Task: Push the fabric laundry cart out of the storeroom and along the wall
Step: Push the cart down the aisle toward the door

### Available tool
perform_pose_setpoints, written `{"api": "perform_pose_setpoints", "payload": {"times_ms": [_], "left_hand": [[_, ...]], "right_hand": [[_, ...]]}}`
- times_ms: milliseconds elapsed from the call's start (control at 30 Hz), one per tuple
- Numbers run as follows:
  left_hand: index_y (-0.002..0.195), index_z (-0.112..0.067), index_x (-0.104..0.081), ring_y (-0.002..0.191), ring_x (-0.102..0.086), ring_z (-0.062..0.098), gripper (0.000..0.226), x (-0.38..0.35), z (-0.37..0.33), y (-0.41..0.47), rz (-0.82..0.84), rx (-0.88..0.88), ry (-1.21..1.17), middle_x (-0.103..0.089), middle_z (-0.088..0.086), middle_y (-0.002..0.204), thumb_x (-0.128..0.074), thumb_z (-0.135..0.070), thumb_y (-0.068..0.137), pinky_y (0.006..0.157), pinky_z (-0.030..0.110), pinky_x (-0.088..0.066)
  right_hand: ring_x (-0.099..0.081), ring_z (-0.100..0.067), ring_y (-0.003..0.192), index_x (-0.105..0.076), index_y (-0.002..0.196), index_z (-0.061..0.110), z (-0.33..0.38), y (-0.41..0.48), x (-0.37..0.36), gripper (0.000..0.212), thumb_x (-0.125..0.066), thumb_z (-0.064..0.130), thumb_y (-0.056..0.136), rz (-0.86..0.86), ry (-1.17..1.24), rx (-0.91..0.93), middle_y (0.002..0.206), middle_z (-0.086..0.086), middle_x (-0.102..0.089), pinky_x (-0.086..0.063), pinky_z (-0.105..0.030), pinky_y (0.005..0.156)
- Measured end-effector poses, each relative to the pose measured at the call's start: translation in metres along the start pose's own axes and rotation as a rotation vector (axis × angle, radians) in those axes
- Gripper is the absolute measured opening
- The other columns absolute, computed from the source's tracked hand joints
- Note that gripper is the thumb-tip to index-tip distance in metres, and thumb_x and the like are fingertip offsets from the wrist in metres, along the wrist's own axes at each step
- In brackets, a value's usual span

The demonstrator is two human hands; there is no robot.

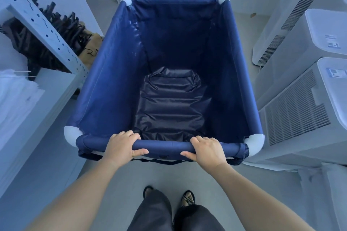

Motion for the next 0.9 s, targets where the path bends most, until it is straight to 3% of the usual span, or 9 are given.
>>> {"api": "perform_pose_setpoints", "payload": {"times_ms": [233, 467, 700, 900], "left_hand": [[0.09, -0.024, -0.059, 0.08, -0.055, 0.017, 0.054, 0.006, 0.004, 0.032, 0.031, -0.03, -0.001, -0.057, -0.01, 0.083, -0.057, -0.074, 0.067, 0.069, 0.031, -0.031], [0.09, -0.028, -0.057, 0.08, -0.056, 0.015, 0.055, 0.011, 0.017, 0.071, 0.06, -0.091, -0.021, -0.058, -0.011, 0.083, -0.045, -0.079, 0.07, 0.067, 0.03, -0.037], [0.091, -0.031, -0.054, 0.083, -0.054, 0.012, 0.057, 0.022, 0.024, 0.122, 0.084, -0.095, 0.001, -0.057, -0.013, 0.087, -0.04, -0.082, 0.07, 0.067, 0.027, -0.034], [0.101, -0.031, -0.051, 0.092, -0.054, 0.013, 0.048, 0.035, 0.036, 0.176, 0.168, -0.145, -0.044, -0.055, -0.014, 0.094, -0.056, -0.07, 0.074, 0.069, 0.027, -0.036]], "right_hand": [[-0.058, -0.024, 0.081, -0.051, 0.096, 0.016, -0.012, 0.029, 0.006, 0.059, -0.03, 0.069, 0.085, 0.057, -0.055, -0.014, 0.089, -0.001, -0.061, -0.033, -0.033, 0.071], [-0.058, -0.025, 0.082, -0.052, 0.097, 0.015, -0.026, 0.063, 0.011, 0.06, -0.032, 0.07, 0.085, 0.095, -0.065, -0.012, 0.091, -0.002, -0.061, -0.03, -0.032, 0.07], [-0.059, -0.023, 0.081, -0.054, 0.097, 0.017, -0.046, 0.113, 0.021, 0.058, -0.034, 0.07, 0.084, 0.114, -0.088, -0.048, 0.089, 0.0, -0.062, -0.036, -0.033, 0.071], [-0.054, -0.021, 0.082, -0.05, 0.098, 0.019, -0.061, 0.157, 0.03, 0.058, -0.027, 0.071, 0.084, 0.116, -0.148, -0.137, 0.089, 0.002, -0.056, -0.038, -0.033, 0.076]]}}
Point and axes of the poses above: each hand's wrist, its own y-axis towards the middle knuckle, its own x-axis out of the back of the hand, z = x × y, the point moved 3 cm from there along y, towards the middle knuckle
